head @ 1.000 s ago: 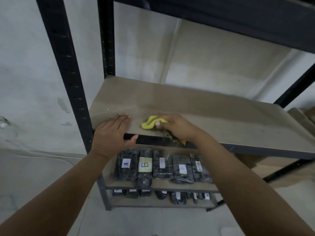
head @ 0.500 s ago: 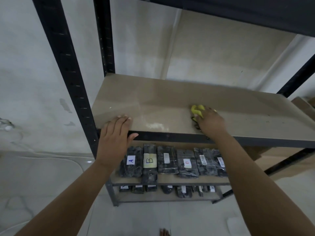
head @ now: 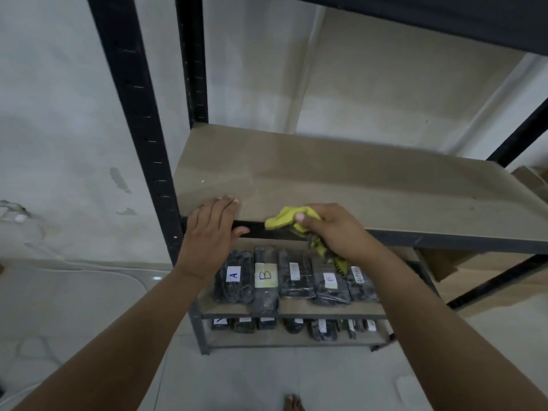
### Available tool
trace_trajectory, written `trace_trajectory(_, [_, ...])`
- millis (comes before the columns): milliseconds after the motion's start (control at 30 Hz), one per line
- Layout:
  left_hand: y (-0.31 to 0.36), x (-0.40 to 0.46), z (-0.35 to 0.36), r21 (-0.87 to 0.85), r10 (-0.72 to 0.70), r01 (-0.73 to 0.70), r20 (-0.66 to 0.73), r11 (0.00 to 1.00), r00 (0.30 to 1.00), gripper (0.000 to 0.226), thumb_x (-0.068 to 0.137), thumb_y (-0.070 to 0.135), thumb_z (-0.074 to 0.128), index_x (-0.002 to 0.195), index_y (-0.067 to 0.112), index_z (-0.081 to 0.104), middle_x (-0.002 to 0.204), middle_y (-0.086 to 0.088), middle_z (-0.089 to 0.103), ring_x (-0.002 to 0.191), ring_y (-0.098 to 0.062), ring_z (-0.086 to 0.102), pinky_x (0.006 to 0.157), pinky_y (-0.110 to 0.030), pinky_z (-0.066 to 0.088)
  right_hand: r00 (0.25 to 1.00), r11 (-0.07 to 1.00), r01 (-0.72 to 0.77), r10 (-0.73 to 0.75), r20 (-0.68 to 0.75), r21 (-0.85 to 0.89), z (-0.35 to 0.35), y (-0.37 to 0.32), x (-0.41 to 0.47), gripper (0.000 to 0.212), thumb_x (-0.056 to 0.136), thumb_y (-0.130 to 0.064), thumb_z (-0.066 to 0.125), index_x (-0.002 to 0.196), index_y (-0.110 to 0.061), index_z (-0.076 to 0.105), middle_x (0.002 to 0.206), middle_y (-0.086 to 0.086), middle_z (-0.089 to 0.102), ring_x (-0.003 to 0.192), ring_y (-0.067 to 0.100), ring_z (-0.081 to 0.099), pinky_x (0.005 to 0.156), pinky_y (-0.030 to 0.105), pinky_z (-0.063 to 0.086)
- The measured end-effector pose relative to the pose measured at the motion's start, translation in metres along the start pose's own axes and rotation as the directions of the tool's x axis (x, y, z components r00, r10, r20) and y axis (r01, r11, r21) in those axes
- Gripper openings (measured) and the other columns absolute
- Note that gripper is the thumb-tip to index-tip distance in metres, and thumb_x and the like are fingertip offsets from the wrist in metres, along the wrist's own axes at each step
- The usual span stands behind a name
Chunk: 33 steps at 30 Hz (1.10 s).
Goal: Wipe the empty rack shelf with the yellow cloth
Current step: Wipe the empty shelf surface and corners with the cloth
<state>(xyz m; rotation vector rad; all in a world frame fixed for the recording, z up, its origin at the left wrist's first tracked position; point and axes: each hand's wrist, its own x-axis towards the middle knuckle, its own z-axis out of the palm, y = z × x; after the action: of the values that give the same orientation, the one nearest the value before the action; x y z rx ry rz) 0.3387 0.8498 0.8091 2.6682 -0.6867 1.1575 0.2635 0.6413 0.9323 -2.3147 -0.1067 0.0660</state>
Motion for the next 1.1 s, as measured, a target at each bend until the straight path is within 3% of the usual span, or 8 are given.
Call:
trace_trajectory(133, [-0.002,0.001,-0.002,0.014,0.014,-0.014,0.021,1.0,1.0,0.056,0.094,0.049,0.028,0.118,0.006,0.054,0.118,-0.014,0.063,0.105,-0.026,0.043,0.089,-0.037,0.033,0.967,0.985,-0.152,0.13,-0.221,-0.083,-0.006,0.009,0.047,0.035,0.095,-0.035,0.046,0.106,-0.007,0.064,0.099,0.018,0.067,0.09,0.029,0.061,0.075,0.032,0.046])
trace_trajectory(300, [-0.002,0.001,-0.003,0.02,0.001,-0.002,0.05,1.0,0.999,0.056,0.094,0.05,0.027,0.118,0.006,0.054,0.118,-0.013,0.063,0.103,-0.027,0.044,0.087,-0.038,0.033,0.989,0.834,0.01,-0.09,-0.119,-0.552,0.037,0.019,0.062,0.039,0.095,-0.028,0.046,0.132,-0.017,0.049,0.138,0.01,0.049,0.123,0.029,0.046,0.099,0.032,0.036])
trace_trajectory(433, [0.0,0.0,-0.005,0.014,-0.001,0.0,0.072,1.0,0.997,0.055,0.096,0.048,0.025,0.119,0.006,0.052,0.117,-0.013,0.063,0.106,-0.026,0.043,0.088,-0.037,0.033,0.942,0.899,0.237,-0.306,-0.14,-0.369,0.049,0.011,0.015,0.027,0.09,-0.021,0.052,0.114,-0.016,0.065,0.123,0.001,0.062,0.112,0.015,0.053,0.094,0.014,0.031])
trace_trajectory(567, [-0.001,0.002,-0.009,-0.011,-0.004,0.005,0.11,1.0,0.994,0.055,0.097,0.047,0.021,0.12,0.006,0.05,0.118,-0.014,0.063,0.107,-0.026,0.044,0.09,-0.037,0.031,0.993,0.996,-0.047,0.055,-0.107,0.078,0.027,0.002,0.005,0.026,0.094,-0.026,0.049,0.112,-0.016,0.065,0.1,-0.007,0.066,0.093,0.006,0.057,0.083,0.023,0.04])
trace_trajectory(667, [0.0,0.001,-0.01,0.005,-0.01,0.009,0.111,1.0,0.994,0.053,0.096,0.047,0.026,0.121,0.007,0.051,0.119,-0.013,0.063,0.109,-0.027,0.048,0.093,-0.038,0.032,0.881,0.961,-0.155,0.24,-0.407,0.231,0.0,0.006,0.027,0.032,0.095,-0.034,0.046,0.086,-0.01,0.065,0.083,0.014,0.065,0.077,0.026,0.062,0.061,0.023,0.041])
trace_trajectory(733, [0.001,0.0,-0.008,0.009,-0.013,0.012,0.107,1.0,0.994,0.052,0.096,0.046,0.028,0.121,0.006,0.05,0.118,-0.014,0.063,0.11,-0.027,0.045,0.094,-0.04,0.032,0.848,0.97,-0.237,0.23,-0.477,0.046,-0.009,0.019,0.046,0.039,0.095,-0.041,0.041,0.104,-0.006,0.058,0.1,0.022,0.063,0.094,0.037,0.059,0.066,0.026,0.041])
trace_trajectory(833, [0.001,-0.002,-0.003,0.027,-0.015,0.013,0.083,1.0,0.996,0.049,0.095,0.045,0.032,0.12,0.007,0.05,0.118,-0.014,0.063,0.112,-0.028,0.043,0.095,-0.041,0.032,0.952,0.877,-0.232,0.116,-0.283,-0.421,0.004,0.041,0.061,0.065,0.092,-0.049,0.041,0.144,-0.015,0.021,0.154,0.017,0.016,0.142,0.033,0.018,0.113,0.041,0.024])
trace_trajectory(1100, [0.001,-0.007,0.004,0.042,-0.013,0.013,-0.003,0.999,1.0,0.047,0.098,0.045,0.03,0.121,0.007,0.048,0.121,-0.011,0.053,0.116,-0.027,0.044,0.103,-0.04,0.028,0.988,0.843,-0.045,-0.04,-0.146,-0.536,0.006,0.062,0.043,0.062,0.089,-0.059,0.032,0.145,-0.033,0.02,0.159,0.0,0.002,0.146,0.024,-0.002,0.119,0.043,0.009])
